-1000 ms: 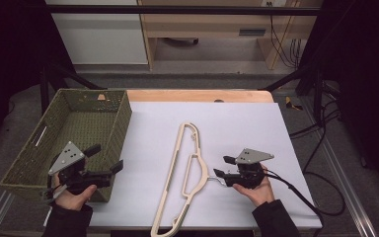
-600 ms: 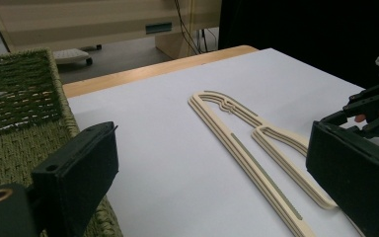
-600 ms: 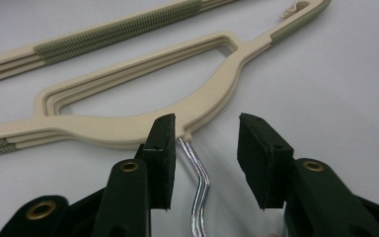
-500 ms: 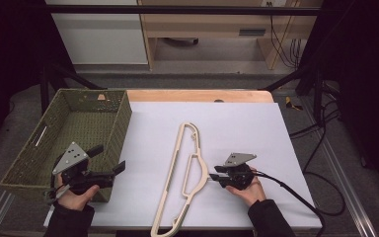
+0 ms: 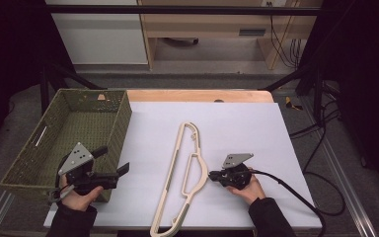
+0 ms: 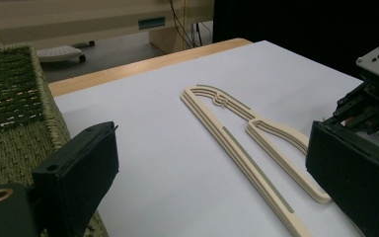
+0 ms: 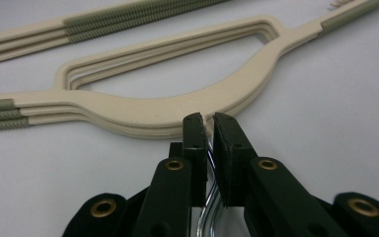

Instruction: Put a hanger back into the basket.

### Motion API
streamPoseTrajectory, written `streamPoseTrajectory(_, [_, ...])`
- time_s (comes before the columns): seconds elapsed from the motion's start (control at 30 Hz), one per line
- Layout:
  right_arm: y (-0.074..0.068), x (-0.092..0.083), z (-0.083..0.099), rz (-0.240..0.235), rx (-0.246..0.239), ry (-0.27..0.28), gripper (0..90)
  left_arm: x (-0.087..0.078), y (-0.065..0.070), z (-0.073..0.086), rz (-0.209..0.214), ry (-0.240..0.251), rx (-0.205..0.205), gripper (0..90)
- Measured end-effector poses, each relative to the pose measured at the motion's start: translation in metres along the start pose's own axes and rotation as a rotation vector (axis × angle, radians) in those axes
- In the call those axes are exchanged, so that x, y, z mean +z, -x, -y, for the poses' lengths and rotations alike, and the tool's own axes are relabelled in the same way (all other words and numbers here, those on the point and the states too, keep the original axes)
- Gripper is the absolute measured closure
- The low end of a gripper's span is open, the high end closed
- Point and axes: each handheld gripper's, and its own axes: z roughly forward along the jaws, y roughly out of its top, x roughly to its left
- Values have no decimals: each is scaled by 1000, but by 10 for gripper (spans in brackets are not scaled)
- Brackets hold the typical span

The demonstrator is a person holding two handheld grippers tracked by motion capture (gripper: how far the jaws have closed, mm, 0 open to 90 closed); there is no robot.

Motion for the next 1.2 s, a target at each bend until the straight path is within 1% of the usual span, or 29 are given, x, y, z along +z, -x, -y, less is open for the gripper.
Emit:
streamPoseTrajectory(0.07, [2, -1, 0, -18, -20, 13, 862, 1, 1, 0, 2, -4, 5, 56])
streamPoseTrajectory(0.17, [2, -2, 0, -48, -34, 24, 875, 3, 2, 1, 5, -10, 6, 57])
streamPoseTrajectory(0.27, [0, -4, -1, -64, -41, 32, 888, 4, 3, 1, 7, -17, 10, 57])
streamPoseTrajectory(0.4, [-1, -6, -3, -56, -43, 31, 890, 7, 6, 1, 12, -25, 17, 58])
streamPoseTrajectory(0.57, [-4, -12, -7, -54, -43, 49, 891, 11, 12, 1, 27, -37, 23, 60])
streamPoseTrajectory(0.6, [-6, -16, -10, -47, -43, 55, 891, 14, 17, 1, 36, -45, 28, 61])
streamPoseTrajectory(0.63, [-7, -18, -11, -45, -44, 54, 891, 14, 17, 1, 36, -45, 28, 62])
streamPoseTrajectory(0.67, [-8, -19, -13, -38, -50, 50, 891, 18, 23, 1, 46, -56, 30, 63])
streamPoseTrajectory(0.7, [-8, -19, -13, -38, -50, 50, 891, 18, 23, 1, 46, -56, 30, 63])
streamPoseTrajectory(0.73, [-12, -21, -16, -28, -57, 39, 891, 23, 30, 0, 60, -69, 34, 64])
streamPoseTrajectory(0.8, [-15, -22, -19, -25, -59, 32, 891, 29, 38, 0, 74, -83, 39, 66])
streamPoseTrajectory(0.83, [-15, -22, -19, -25, -59, 32, 891, 29, 38, 0, 74, -83, 39, 67])
streamPoseTrajectory(0.87, [-16, -23, -20, -19, -63, 29, 891, 34, 45, 0, 87, -100, 47, 67])
streamPoseTrajectory(0.93, [-18, -24, -22, -10, -56, 30, 891, 42, 57, 1, 103, -124, 65, 68])
streamPoseTrajectory(0.97, [-19, -25, -22, -7, -52, 26, 891, 42, 57, 1, 103, -124, 65, 68])
streamPoseTrajectory(1.0, [-19, -26, -22, -5, -48, 24, 891, 49, 65, 0, 117, -143, 72, 69])
streamPoseTrajectory(1.03, [-19, -27, -23, -6, -49, 27, 891, 49, 65, 0, 117, -143, 72, 70])
streamPoseTrajectory(1.07, [-19, -27, -23, -3, -45, 26, 891, 57, 73, 0, 131, -162, 84, 72])
streamPoseTrajectory(1.1, [-19, -28, -23, -3, -44, 26, 891, 57, 73, 0, 131, -162, 84, 74])
streamPoseTrajectory(1.13, [-20, -28, -24, -2, -44, 24, 891, 67, 82, 0, 145, -186, 95, 76])
streamPoseTrajectory(1.2, [-21, -29, -25, 2, -43, 20, 891, 78, 90, 0, 161, -215, 104, 79])
